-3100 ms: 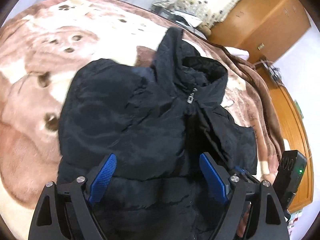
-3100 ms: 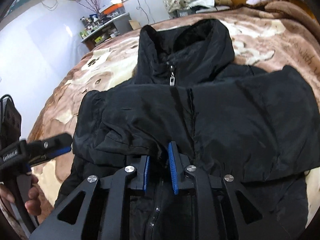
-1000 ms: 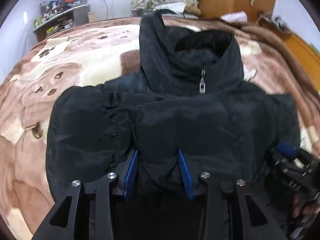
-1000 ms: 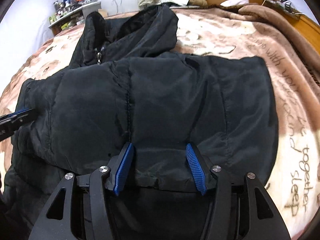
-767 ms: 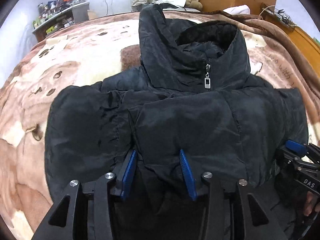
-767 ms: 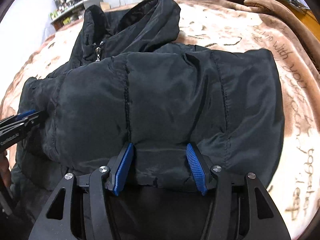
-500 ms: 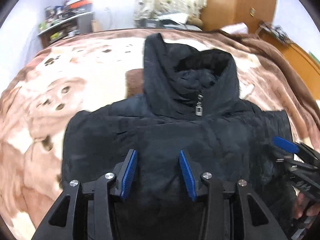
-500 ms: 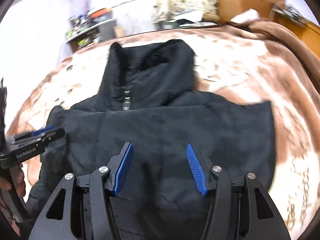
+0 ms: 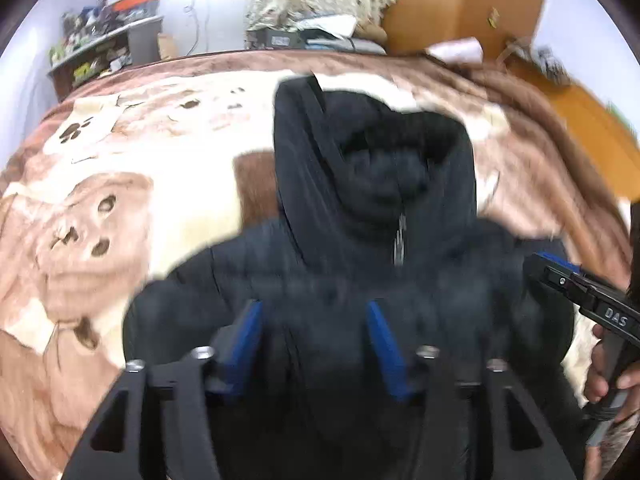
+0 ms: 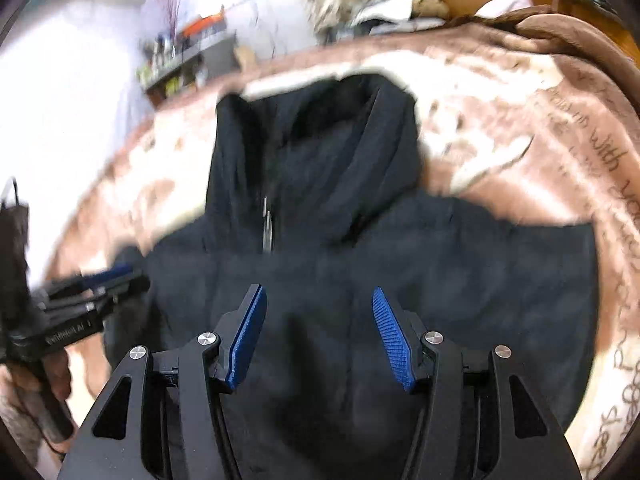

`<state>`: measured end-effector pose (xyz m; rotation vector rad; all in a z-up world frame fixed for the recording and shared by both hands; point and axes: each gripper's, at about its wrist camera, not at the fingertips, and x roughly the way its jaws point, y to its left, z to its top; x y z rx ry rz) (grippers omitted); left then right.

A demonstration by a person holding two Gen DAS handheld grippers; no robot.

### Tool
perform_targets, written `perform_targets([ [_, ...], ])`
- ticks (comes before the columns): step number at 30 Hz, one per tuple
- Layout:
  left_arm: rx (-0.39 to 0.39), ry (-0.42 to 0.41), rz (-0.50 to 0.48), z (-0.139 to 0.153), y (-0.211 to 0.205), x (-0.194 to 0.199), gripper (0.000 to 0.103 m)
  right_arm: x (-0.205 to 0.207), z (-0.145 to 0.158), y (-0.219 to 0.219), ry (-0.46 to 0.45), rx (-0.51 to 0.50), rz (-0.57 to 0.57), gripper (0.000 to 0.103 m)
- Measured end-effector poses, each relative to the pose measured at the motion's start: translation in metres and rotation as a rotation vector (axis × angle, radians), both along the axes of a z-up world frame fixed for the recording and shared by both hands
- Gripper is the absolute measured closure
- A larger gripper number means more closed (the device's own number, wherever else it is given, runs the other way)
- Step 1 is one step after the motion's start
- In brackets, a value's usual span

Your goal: Fold large clothes

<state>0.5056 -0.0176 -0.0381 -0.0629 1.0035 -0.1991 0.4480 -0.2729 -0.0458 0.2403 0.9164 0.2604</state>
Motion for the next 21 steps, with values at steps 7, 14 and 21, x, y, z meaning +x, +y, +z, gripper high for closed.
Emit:
perform_targets([
  [7, -0.156, -0.018, 0.152, 0.025, 0.044, 0.077, 0.023, 0.074, 0.010, -0.041, 0.031, 0.073, -0.146, 0.031],
  [14, -0.195, 0.047, 0.210, -0.005, 0.041, 0.131, 0.022, 0.127, -0.001, -0.042, 0.049, 0.126, -0.186, 0.027],
  [21, -0.196, 0.117, 0.215, -0.041, 0.019, 0.163, 0.030, 0.151, -0.031, -0.034, 0.100, 0.056, -0.198, 0.028],
])
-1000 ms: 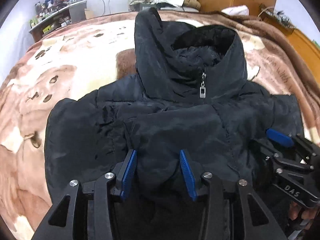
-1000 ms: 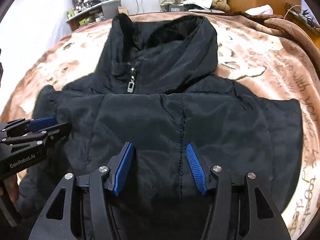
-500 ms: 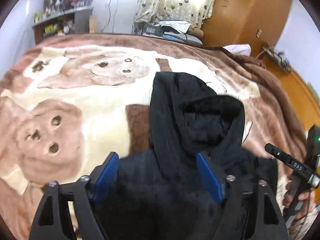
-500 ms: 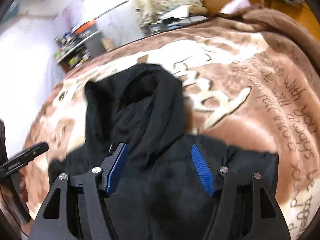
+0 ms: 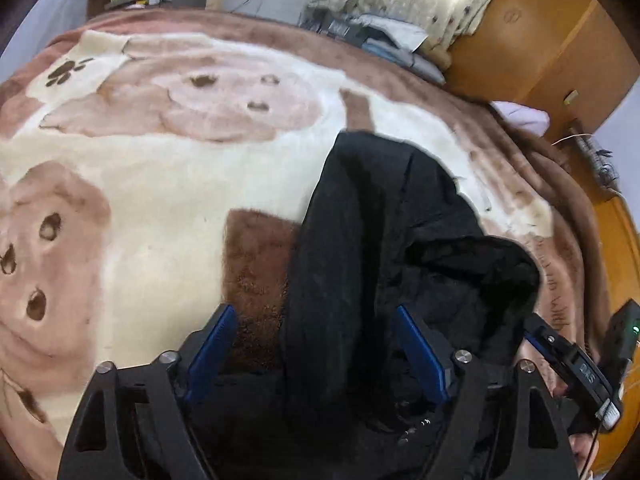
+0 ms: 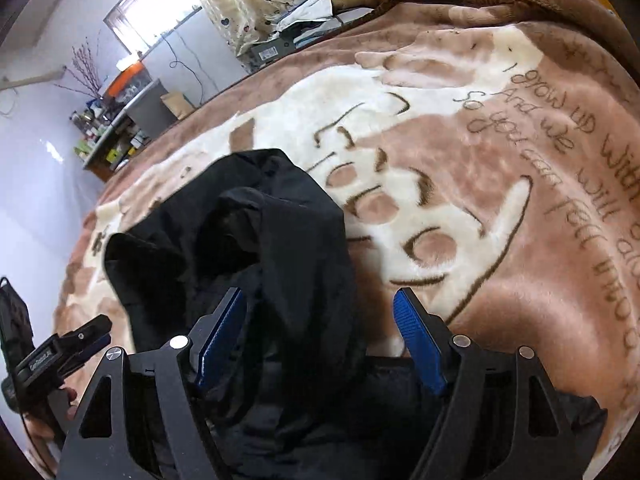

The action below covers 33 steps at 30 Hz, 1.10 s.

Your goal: Fold large clothes

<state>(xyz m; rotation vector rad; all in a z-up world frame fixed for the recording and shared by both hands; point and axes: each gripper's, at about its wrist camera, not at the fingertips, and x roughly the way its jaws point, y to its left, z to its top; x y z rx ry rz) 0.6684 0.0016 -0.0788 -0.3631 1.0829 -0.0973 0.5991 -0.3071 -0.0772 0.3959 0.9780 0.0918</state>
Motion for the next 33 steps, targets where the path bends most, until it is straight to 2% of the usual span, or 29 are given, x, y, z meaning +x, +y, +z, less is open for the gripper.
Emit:
perform_targets([
  [1, 0.001, -0.003, 0.005, -0.003, -0.002, 0.002, 0.045, 0.000, -0.001, 0.000, -0.005, 0.003, -0.001, 0.037],
  [2, 0.031, 0.008, 0.021, -0.006, -0.004, 0.004, 0.068, 0.000, -0.003, -0.001, -0.005, 0.020, -0.004, 0.054],
  [3, 0.047, 0.016, 0.027, -0.008, -0.006, 0.007, 0.083, 0.001, -0.004, -0.001, -0.002, 0.034, -0.006, 0.061],
  [4, 0.058, 0.032, 0.021, -0.012, -0.008, 0.009, 0.101, 0.001, -0.004, -0.001, -0.002, 0.050, -0.004, 0.076],
  [5, 0.050, 0.029, 0.028, -0.012, -0.008, 0.009, 0.102, 0.001, -0.004, 0.001, -0.003, 0.050, 0.008, 0.088],
  [8, 0.038, -0.028, 0.018, -0.003, -0.010, -0.002, 0.103, -0.008, 0.006, 0.013, -0.056, -0.035, 0.068, 0.099],
  [10, 0.072, -0.072, 0.007, 0.006, -0.011, -0.013, 0.103, -0.022, 0.015, 0.019, -0.109, -0.088, 0.096, 0.099],
  [17, -0.015, -0.187, 0.004, 0.031, 0.014, -0.075, 0.103, -0.091, 0.034, 0.024, -0.253, -0.240, 0.138, 0.100],
  [21, -0.073, -0.191, 0.014, 0.029, 0.030, -0.115, 0.103, -0.130, 0.037, 0.028, -0.290, -0.281, 0.180, 0.101],
  [23, -0.098, -0.182, 0.011, 0.022, 0.038, -0.132, 0.103, -0.149, 0.035, 0.028, -0.293, -0.284, 0.198, 0.101],
  [24, -0.085, -0.171, 0.017, 0.017, 0.041, -0.141, 0.103, -0.158, 0.033, 0.026, -0.284, -0.282, 0.202, 0.101],
  [25, -0.096, -0.157, 0.025, 0.012, 0.044, -0.148, 0.103, -0.166, 0.029, 0.023, -0.267, -0.271, 0.200, 0.101],
  [26, -0.139, -0.138, 0.019, 0.005, 0.049, -0.156, 0.103, -0.171, 0.025, 0.020, -0.251, -0.263, 0.195, 0.101],
  [28, -0.147, -0.120, 0.032, -0.006, 0.055, -0.170, 0.103, -0.183, 0.015, 0.013, -0.209, -0.278, 0.182, 0.101],
  [32, -0.167, -0.096, 0.033, -0.014, 0.056, -0.192, 0.100, -0.197, -0.006, -0.015, -0.099, -0.254, 0.077, 0.103],
  [33, -0.140, -0.100, 0.025, -0.013, 0.055, -0.196, 0.099, -0.199, -0.006, -0.021, -0.091, -0.231, 0.072, 0.103],
])
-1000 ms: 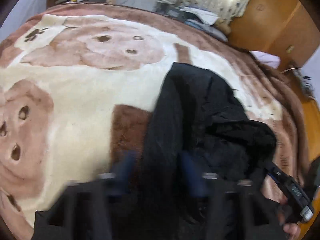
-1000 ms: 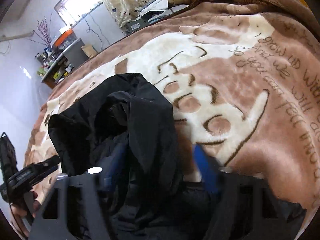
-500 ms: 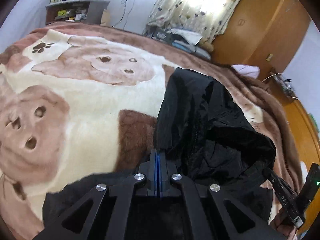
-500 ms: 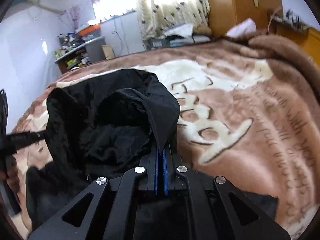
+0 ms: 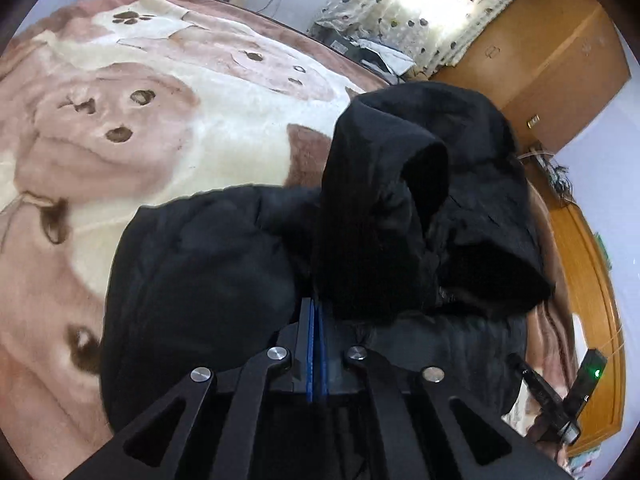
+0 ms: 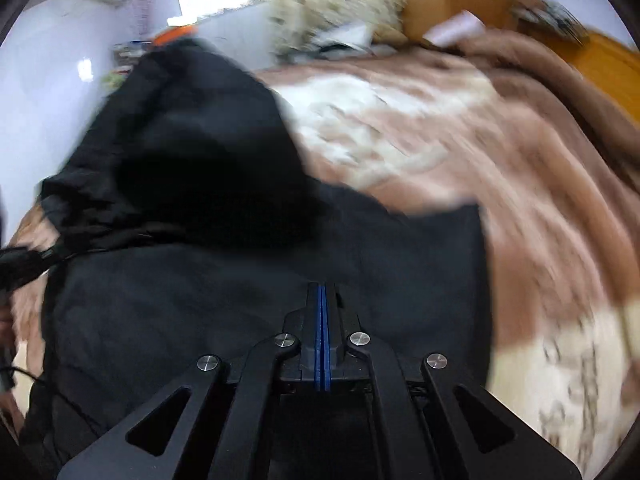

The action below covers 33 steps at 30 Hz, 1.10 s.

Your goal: Fold large clothes

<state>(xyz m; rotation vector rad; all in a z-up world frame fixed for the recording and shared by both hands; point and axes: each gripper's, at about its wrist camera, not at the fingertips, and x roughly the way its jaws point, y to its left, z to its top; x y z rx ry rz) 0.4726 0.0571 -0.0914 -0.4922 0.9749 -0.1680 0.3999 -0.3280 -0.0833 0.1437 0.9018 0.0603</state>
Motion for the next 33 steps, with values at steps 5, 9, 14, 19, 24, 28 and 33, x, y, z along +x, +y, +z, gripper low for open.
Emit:
perform_targets([
  [5, 0.104, 0.022, -0.022, -0.002, -0.004, 0.007, 0.100, 0.015, 0.038, -0.009, -0.051, 0.058, -0.013, 0.095],
  [9, 0.097, 0.013, -0.032, 0.002, -0.005, 0.015, 0.100, 0.052, 0.070, 0.003, -0.114, 0.080, 0.016, 0.062],
  [14, 0.137, -0.022, -0.032, 0.027, 0.008, 0.042, 0.068, 0.102, 0.075, 0.008, -0.069, 0.135, 0.019, 0.061],
  [19, 0.071, -0.080, 0.050, 0.062, 0.038, 0.099, 0.026, 0.155, 0.076, 0.006, -0.042, 0.153, -0.020, 0.049],
  [24, 0.037, -0.021, 0.028, 0.064, 0.033, 0.171, 0.015, 0.210, 0.057, 0.011, 0.038, 0.169, -0.044, 0.042],
  [28, 0.057, 0.083, -0.022, 0.037, 0.021, 0.213, 0.016, 0.245, 0.012, 0.006, 0.184, 0.259, -0.018, 0.042],
  [33, -0.069, 0.195, -0.046, -0.007, 0.008, 0.232, 0.022, 0.248, -0.028, 0.001, 0.294, 0.399, -0.004, 0.042],
])
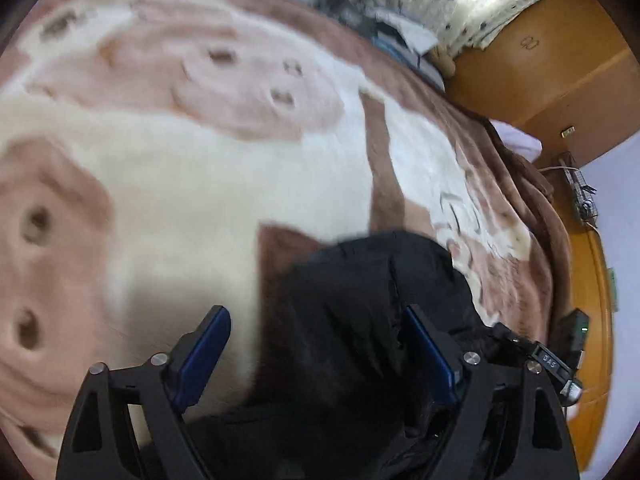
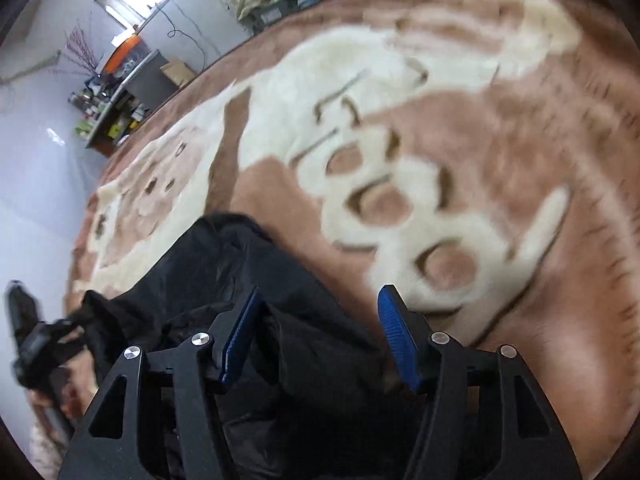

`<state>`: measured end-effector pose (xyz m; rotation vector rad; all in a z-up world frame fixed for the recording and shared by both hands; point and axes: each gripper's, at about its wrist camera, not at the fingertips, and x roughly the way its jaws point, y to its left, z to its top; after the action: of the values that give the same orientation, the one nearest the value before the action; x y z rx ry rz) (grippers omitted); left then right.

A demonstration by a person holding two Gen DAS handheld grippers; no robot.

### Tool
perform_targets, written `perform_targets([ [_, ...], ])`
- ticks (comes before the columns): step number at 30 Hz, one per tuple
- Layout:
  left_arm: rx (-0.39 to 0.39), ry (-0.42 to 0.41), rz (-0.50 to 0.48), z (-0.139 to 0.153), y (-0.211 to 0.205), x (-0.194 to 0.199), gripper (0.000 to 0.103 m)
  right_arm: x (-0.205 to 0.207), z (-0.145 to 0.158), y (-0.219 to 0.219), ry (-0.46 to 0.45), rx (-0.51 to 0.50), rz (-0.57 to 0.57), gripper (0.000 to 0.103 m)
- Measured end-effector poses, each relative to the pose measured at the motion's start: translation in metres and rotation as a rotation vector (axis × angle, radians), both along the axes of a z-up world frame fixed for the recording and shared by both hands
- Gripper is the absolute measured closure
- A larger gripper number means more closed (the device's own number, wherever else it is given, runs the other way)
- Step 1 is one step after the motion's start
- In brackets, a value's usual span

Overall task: Fold large clothes
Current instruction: 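Lower the folded hem onto the jacket near the hood with both grippers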

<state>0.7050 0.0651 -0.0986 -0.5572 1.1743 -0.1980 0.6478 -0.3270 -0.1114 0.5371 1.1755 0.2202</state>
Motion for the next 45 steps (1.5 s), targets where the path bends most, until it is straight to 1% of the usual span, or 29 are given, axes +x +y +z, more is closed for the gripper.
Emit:
perform_targets([
  [1, -0.011, 0.017, 0.011, -0.007, -0.003, -0.001, 0.035, -0.001, -0.005, 0.000, 0.018, 0.028, 0.006, 0.043],
  [2, -0.023, 0.037, 0.009, -0.012, -0.008, -0.002, 0.052, -0.004, -0.006, 0.001, 0.017, 0.038, 0.013, 0.053],
  [4, -0.029, 0.055, -0.011, -0.018, -0.016, -0.005, 0.082, -0.010, -0.007, 0.002, 0.019, 0.076, 0.034, 0.062],
  [5, 0.005, 0.041, -0.027, -0.017, -0.020, -0.007, 0.089, -0.014, -0.005, 0.002, 0.015, 0.113, 0.041, 0.072],
  [6, 0.046, 0.022, -0.042, -0.013, -0.025, -0.012, 0.094, -0.017, -0.003, 0.002, 0.018, 0.134, 0.056, 0.074],
  [7, 0.060, -0.003, -0.055, -0.008, -0.028, -0.017, 0.095, -0.022, 0.003, 0.004, 0.004, 0.130, 0.082, 0.078],
  [9, 0.055, -0.068, -0.064, 0.009, -0.029, -0.032, 0.096, -0.035, 0.020, 0.012, -0.053, 0.078, 0.144, 0.082],
  [11, 0.106, -0.150, -0.103, 0.030, -0.035, -0.050, 0.096, -0.052, 0.037, 0.019, -0.108, 0.043, 0.172, 0.084],
  [13, 0.082, -0.204, -0.118, 0.044, -0.035, -0.071, 0.096, -0.075, 0.056, 0.024, -0.168, -0.004, 0.188, 0.085],
  [15, 0.054, -0.274, -0.114, 0.059, -0.031, -0.098, 0.096, -0.101, 0.077, 0.032, -0.253, -0.065, 0.212, 0.085],
  [16, 0.032, -0.316, -0.119, 0.065, -0.029, -0.112, 0.096, -0.121, 0.089, 0.036, -0.320, -0.118, 0.227, 0.085],
  [17, 0.037, -0.354, -0.129, 0.070, -0.029, -0.126, 0.096, -0.132, 0.095, 0.036, -0.360, -0.135, 0.233, 0.085],
  [20, 0.047, -0.434, -0.133, 0.072, -0.020, -0.167, 0.095, -0.184, 0.111, 0.043, -0.504, -0.262, 0.241, 0.085],
  [22, 0.020, -0.427, -0.101, 0.060, -0.007, -0.191, 0.088, -0.222, 0.112, 0.048, -0.580, -0.348, 0.249, 0.085],
  [23, 0.030, -0.409, -0.084, 0.053, -0.001, -0.201, 0.085, -0.239, 0.109, 0.050, -0.602, -0.377, 0.259, 0.085],
  [24, 0.033, -0.390, -0.062, 0.045, 0.007, -0.210, 0.083, -0.255, 0.101, 0.052, -0.601, -0.399, 0.265, 0.085],
  [25, 0.031, -0.363, -0.047, 0.036, 0.014, -0.218, 0.071, -0.267, 0.091, 0.055, -0.588, -0.440, 0.270, 0.085],
  [26, 0.017, -0.320, -0.033, 0.027, 0.022, -0.225, 0.066, -0.275, 0.081, 0.059, -0.570, -0.469, 0.270, 0.085],
  [28, -0.065, -0.284, 0.014, 0.022, 0.036, -0.241, 0.066, -0.285, 0.070, 0.065, -0.566, -0.514, 0.277, 0.085],
  [29, -0.068, -0.276, 0.018, 0.024, 0.037, -0.247, 0.065, -0.288, 0.069, 0.066, -0.574, -0.525, 0.275, 0.085],
  [33, -0.004, -0.320, 0.044, 0.050, 0.032, -0.277, 0.064, -0.286, 0.073, 0.060, -0.564, -0.458, 0.211, 0.085],
  [34, 0.006, -0.349, 0.078, 0.060, 0.035, -0.287, 0.064, -0.286, 0.075, 0.059, -0.576, -0.470, 0.199, 0.085],
  [36, -0.025, -0.410, 0.200, 0.080, 0.050, -0.312, 0.064, -0.288, 0.072, 0.064, -0.594, -0.539, 0.210, 0.085],
  [38, -0.005, -0.458, 0.250, 0.100, 0.057, -0.330, 0.064, -0.288, 0.066, 0.067, -0.591, -0.573, 0.211, 0.085],
  [40, -0.007, -0.512, 0.224, 0.116, 0.053, -0.331, 0.061, -0.293, 0.060, 0.073, -0.606, -0.608, 0.224, 0.085],
  [41, 0.003, -0.511, 0.174, 0.121, 0.044, -0.323, 0.058, -0.297, 0.057, 0.076, -0.610, -0.634, 0.230, 0.085],
  [43, 0.029, -0.479, 0.113, 0.123, 0.024, -0.303, 0.058, -0.304, 0.050, 0.083, -0.615, -0.671, 0.234, 0.085],
  [44, 0.018, -0.465, 0.076, 0.120, 0.011, -0.291, 0.058, -0.307, 0.048, 0.084, -0.619, -0.682, 0.237, 0.085],
  [45, 0.027, -0.459, 0.066, 0.119, 0.001, -0.281, 0.058, -0.310, 0.045, 0.086, -0.623, -0.694, 0.241, 0.085],
])
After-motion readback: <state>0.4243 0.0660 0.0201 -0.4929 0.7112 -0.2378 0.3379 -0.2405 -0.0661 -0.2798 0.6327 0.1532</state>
